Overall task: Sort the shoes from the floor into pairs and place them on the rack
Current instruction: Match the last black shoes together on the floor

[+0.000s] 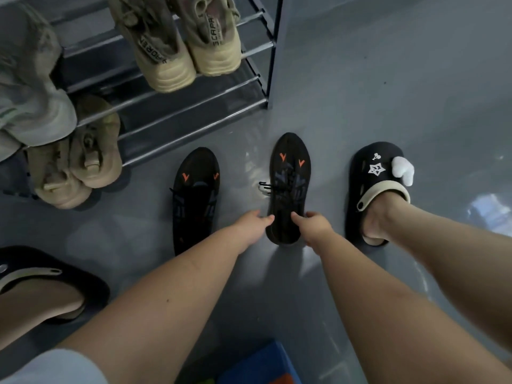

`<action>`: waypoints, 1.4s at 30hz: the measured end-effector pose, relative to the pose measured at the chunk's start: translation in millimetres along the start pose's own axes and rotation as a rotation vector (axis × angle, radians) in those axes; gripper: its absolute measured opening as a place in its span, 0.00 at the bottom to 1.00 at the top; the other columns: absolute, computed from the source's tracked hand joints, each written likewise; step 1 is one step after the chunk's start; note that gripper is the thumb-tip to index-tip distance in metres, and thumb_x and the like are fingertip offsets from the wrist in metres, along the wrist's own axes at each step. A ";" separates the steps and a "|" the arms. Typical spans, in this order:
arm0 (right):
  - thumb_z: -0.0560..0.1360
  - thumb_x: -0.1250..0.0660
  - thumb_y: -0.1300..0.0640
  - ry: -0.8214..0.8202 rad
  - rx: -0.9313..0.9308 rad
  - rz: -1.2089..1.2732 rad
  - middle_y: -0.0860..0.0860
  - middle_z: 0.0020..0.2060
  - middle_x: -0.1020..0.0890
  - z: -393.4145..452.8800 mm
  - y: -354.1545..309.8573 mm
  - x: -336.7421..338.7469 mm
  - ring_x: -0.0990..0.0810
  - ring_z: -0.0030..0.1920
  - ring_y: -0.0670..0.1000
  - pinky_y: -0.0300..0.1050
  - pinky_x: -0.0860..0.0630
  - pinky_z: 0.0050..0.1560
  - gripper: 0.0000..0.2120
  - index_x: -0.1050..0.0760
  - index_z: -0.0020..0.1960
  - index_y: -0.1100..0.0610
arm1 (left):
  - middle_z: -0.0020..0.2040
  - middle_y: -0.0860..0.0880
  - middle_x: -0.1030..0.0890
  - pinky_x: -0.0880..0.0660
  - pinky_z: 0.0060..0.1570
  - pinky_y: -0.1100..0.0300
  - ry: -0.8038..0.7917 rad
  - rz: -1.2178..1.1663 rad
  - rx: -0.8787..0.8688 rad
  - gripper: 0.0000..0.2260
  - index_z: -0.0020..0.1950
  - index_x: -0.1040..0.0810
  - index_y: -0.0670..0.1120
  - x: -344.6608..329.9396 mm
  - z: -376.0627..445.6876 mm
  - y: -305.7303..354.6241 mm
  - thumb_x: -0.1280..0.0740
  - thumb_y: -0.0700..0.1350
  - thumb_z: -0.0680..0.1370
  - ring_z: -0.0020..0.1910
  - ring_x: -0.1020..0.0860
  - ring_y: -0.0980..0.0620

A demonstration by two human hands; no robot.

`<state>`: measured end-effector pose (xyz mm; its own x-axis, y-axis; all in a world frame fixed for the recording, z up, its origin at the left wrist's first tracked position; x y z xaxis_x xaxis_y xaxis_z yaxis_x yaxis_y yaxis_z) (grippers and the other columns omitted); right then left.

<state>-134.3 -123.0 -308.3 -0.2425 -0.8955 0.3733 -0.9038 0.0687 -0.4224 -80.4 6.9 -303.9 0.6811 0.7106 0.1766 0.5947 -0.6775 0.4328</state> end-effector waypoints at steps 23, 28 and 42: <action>0.73 0.28 0.61 -0.439 -0.046 0.430 0.62 0.55 0.19 -79.2 -24.8 -73.9 0.19 0.54 0.60 0.52 0.17 0.44 0.19 0.27 0.60 0.66 | 0.60 0.48 0.23 0.25 0.47 0.62 0.080 -0.467 -0.140 0.16 0.67 0.29 0.48 73.5 -54.1 -65.3 0.36 0.45 0.79 0.56 0.24 0.51; 0.71 0.27 0.62 -0.341 0.035 0.240 0.58 0.52 0.20 -90.0 -16.3 -92.4 0.20 0.48 0.57 0.44 0.19 0.31 0.19 0.29 0.59 0.62 | 0.68 0.46 0.31 0.31 0.67 0.54 0.381 -0.164 -0.168 0.20 0.67 0.28 0.50 102.8 -53.1 -114.4 0.31 0.50 0.76 0.65 0.29 0.47; 0.71 0.27 0.61 -0.294 -0.072 0.114 0.55 0.52 0.21 -52.2 11.6 -91.2 0.20 0.44 0.52 0.43 0.23 0.29 0.20 0.30 0.60 0.58 | 0.68 0.49 0.28 0.25 0.54 0.52 0.187 -0.594 0.113 0.28 0.70 0.35 0.49 105.4 -18.3 -134.4 0.28 0.46 0.73 0.60 0.27 0.48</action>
<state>-141.0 -17.5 -304.1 -0.2407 -0.9682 0.0681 -0.9018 0.1971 -0.3845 -96.3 176.4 -327.3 0.1407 0.9859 0.0909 0.8967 -0.1658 0.4104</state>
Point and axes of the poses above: each hand's wrist, its own z-axis towards the middle knuckle, its own x-axis out of the back of the hand, y = z × x, the point moved 1 cm from there along z, towards the middle knuckle
